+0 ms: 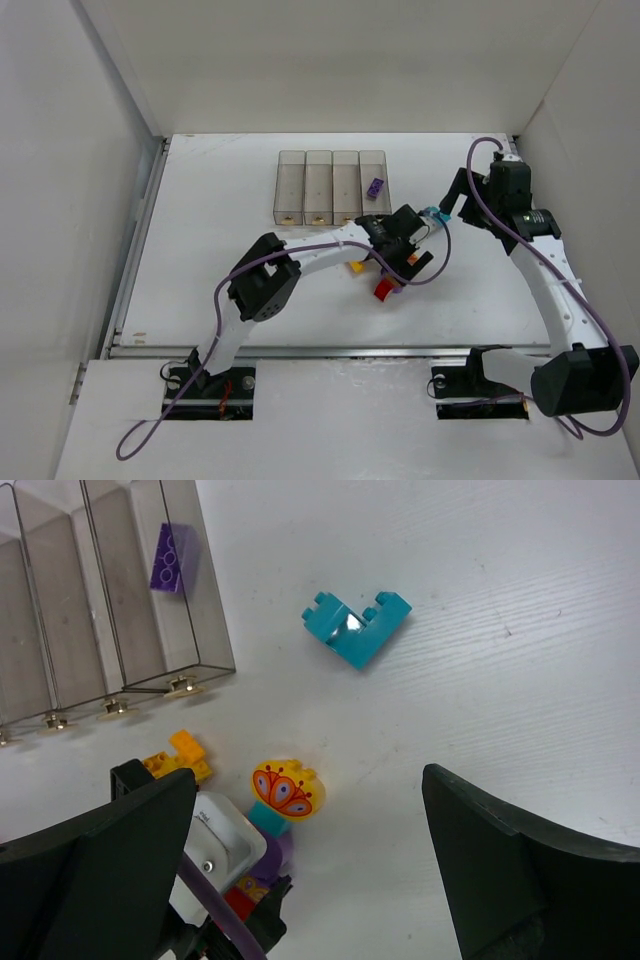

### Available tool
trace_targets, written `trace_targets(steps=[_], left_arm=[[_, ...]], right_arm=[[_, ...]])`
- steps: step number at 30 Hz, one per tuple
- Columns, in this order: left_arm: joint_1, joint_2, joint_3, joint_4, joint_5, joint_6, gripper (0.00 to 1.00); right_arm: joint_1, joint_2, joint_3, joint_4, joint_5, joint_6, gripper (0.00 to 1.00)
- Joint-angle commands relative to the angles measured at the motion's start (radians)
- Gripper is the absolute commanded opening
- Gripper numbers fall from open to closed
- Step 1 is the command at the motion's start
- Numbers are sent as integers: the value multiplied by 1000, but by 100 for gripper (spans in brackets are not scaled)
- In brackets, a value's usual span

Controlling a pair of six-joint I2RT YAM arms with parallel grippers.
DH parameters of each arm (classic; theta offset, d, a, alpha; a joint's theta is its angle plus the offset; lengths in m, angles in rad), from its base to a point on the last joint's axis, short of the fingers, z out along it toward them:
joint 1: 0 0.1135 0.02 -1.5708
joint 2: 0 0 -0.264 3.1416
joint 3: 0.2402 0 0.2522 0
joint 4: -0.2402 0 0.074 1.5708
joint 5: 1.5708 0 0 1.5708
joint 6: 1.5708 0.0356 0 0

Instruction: Sort the legos into containers by color

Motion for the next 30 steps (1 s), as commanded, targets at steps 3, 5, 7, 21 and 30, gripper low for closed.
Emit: trace_targets(steps=[3, 5, 7, 21, 30], left_arm=[[1, 7, -7, 10, -12, -18, 100], [1, 17, -7, 19, 7, -6, 95], [1, 17, -16, 19, 21, -6, 86], [10, 0, -34, 8, 73, 3, 37], [10, -104, -23, -26, 65, 87, 0]], right_arm=[[0, -2, 2, 50, 9, -18, 100], [0, -2, 2, 50, 9, -27, 100], [0, -2, -9, 50, 9, -27, 100], [0, -2, -9, 41, 7, -27, 100], [-32, -2, 63, -3, -137, -131, 100]])
